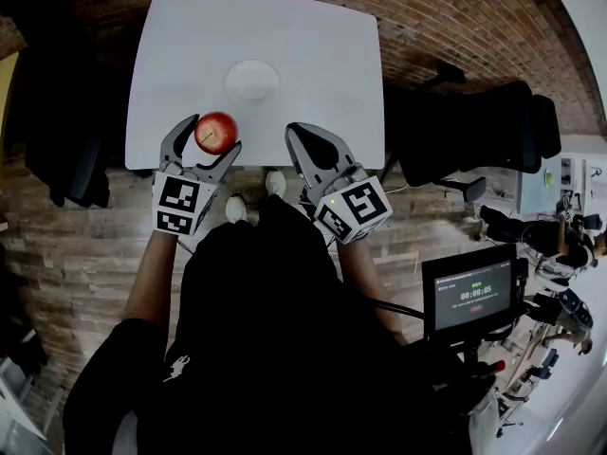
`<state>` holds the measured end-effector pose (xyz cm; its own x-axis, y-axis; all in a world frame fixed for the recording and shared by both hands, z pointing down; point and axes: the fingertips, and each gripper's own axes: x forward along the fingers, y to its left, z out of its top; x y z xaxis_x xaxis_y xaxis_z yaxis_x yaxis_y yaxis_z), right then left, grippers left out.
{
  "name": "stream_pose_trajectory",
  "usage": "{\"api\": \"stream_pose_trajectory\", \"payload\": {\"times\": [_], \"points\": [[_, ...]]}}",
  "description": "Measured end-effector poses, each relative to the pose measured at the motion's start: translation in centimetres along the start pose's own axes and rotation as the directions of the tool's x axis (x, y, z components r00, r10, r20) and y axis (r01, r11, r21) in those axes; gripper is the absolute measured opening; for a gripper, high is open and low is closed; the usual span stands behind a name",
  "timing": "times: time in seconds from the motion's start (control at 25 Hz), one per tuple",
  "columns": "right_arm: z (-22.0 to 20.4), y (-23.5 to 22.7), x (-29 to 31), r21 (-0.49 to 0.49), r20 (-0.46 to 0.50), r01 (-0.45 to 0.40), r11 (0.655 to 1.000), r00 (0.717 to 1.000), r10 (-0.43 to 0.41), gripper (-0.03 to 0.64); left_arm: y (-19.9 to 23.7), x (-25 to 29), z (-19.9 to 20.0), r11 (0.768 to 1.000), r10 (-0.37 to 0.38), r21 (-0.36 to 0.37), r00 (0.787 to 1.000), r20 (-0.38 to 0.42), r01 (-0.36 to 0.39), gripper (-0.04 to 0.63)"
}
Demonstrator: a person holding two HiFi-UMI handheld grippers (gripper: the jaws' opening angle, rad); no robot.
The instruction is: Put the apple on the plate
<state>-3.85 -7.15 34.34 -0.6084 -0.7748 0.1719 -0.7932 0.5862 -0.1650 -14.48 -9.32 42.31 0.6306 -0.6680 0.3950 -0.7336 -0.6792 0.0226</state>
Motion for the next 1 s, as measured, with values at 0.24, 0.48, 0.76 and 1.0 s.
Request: {"api": "stream_pose_trajectory", "payload": {"times": [0.24, 0.48, 0.76, 1.0], "points": [[0.3, 0.2, 0.0, 0.008, 0.009, -0.006, 1.0, 1.0, 0.006, 0.003, -0.2, -0.2, 0.2, 1.0, -0.003, 0.016, 1.0, -0.008, 0.003, 0.383], [0.5, 1.1, 0.5, -0.001, 0.014, -0.045, 0.999, 0.999, 0.045, 0.003, 0.0, -1.3, 0.4, 0.999, 0.029, 0.02, 1.0, -0.004, -0.029, 0.383], [0.6, 2.8, 1.0, -0.015, 0.008, -0.112, 0.994, 0.994, 0.113, 0.004, 0.6, -3.2, -0.4, 0.995, 0.097, 0.002, 0.995, -0.008, -0.097, 0.383], [1.0, -3.9, 3.7, 0.013, -0.011, -0.161, 0.987, 0.987, 0.161, 0.003, 1.1, 3.3, 0.8, 0.993, 0.118, -0.017, 0.991, -0.063, -0.12, 0.383]]}}
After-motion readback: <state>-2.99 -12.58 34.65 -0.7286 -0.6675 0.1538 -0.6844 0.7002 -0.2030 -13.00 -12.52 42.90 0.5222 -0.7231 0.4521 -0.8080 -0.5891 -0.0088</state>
